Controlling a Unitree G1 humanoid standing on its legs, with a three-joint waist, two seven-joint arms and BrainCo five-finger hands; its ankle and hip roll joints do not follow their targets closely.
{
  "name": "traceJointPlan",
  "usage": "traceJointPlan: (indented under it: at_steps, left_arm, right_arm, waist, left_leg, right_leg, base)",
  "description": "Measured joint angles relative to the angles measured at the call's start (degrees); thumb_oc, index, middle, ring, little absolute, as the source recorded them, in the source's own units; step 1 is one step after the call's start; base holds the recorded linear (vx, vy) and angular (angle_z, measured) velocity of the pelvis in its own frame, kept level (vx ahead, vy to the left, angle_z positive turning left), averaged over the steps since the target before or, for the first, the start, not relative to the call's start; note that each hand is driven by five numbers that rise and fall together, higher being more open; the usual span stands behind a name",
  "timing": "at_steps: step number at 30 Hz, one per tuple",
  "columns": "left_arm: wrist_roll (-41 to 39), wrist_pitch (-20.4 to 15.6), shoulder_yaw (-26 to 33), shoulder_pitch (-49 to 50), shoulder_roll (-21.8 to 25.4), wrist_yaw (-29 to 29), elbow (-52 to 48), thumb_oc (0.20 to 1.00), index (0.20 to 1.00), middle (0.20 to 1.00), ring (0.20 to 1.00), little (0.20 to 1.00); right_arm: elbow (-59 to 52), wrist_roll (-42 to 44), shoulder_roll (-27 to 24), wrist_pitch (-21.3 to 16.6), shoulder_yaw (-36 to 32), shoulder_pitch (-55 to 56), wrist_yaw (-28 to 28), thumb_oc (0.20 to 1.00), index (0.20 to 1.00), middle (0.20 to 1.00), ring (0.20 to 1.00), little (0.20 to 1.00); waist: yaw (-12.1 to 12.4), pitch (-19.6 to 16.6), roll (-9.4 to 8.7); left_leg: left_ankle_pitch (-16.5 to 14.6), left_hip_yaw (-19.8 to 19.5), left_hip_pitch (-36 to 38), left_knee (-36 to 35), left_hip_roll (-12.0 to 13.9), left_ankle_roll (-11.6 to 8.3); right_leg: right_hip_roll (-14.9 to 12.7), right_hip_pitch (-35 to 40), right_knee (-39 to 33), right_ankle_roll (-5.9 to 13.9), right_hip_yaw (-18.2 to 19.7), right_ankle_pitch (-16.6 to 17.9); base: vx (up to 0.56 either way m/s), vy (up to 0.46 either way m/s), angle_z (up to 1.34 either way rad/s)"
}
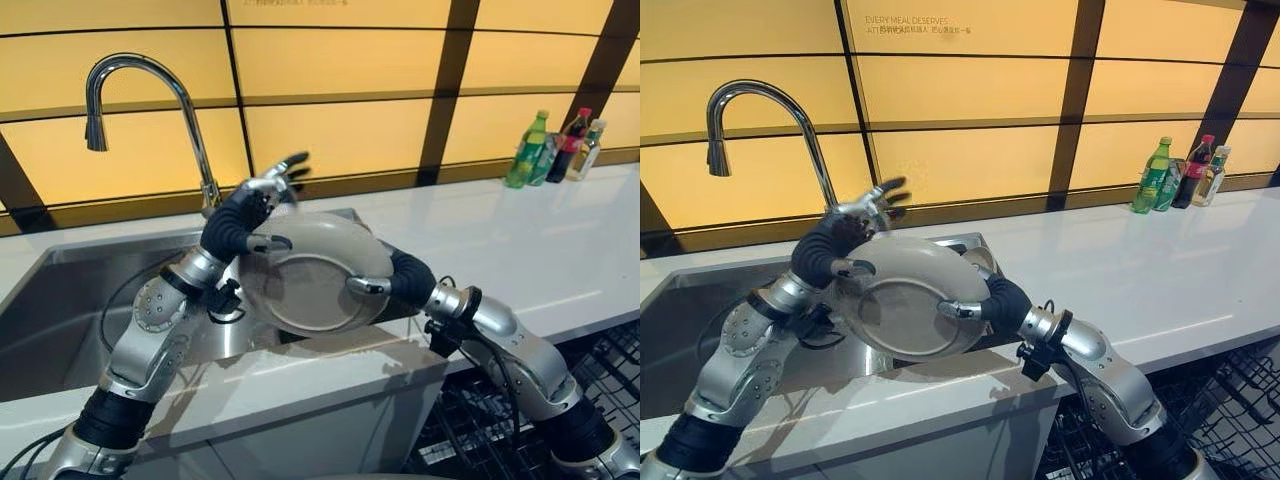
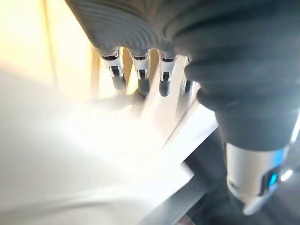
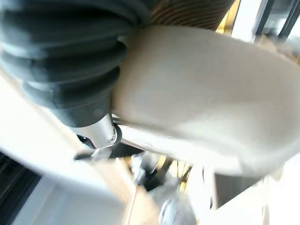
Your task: Pick up plates and place into dishwasher.
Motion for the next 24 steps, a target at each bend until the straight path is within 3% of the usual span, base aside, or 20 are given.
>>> traceJointPlan:
  at_steps: [6, 13, 24]
  left_arm:
    - [-2.4, -2.6, 5.5, 0.9, -1.7, 4.5, -0.2, 1.000, 1.000, 1.000, 1.000, 1.000]
    - [-2.8, -3.5, 6.6, 1.6, -3.2, 5.6, -0.2, 1.000, 1.000, 1.000, 1.000, 1.000]
    - [-4.5, -3.7, 11.9, 4.1, -3.0, 6.8, 0.1, 1.000, 1.000, 1.000, 1.000, 1.000]
  right_arm:
    - [3.5, -3.7, -1.2, 0.8, -6.8, 1.2, -4.0, 0.200, 0.200, 0.200, 0.200, 0.200]
    - [4.8, -6.6, -2.0, 0.6, -12.5, 1.7, -7.1, 0.200, 0.200, 0.200, 0.200, 0.200]
    - [5.3, -12.6, -3.9, -3.6, -19.2, 7.0, -15.9, 0.200, 0.200, 0.200, 0.200, 0.200]
  waist:
    - [-0.6, 0.0, -0.23]
    - [-1.5, 0.5, -0.24]
    - [-4.5, 1.1, -0.51]
  left_leg:
    - [0.2, 0.2, 0.1, 0.2, -0.1, -0.33]
    - [-0.1, 1.2, 0.9, 0.0, 0.4, -0.64]
    - [-0.7, 4.2, 1.2, 0.0, 1.4, -0.93]
  right_leg:
    - [0.2, -0.2, 0.0, -0.01, 0.1, 0.0]
    - [0.7, -0.2, 0.0, -0.17, 1.0, 0.0]
    - [1.9, -2.1, 0.0, -0.83, 4.4, 0.5]
  base:
    - [0.00, 0.000, 0.00]
    - [-0.02, -0.014, -0.09]
    - [-0.02, -0.042, -0.15]
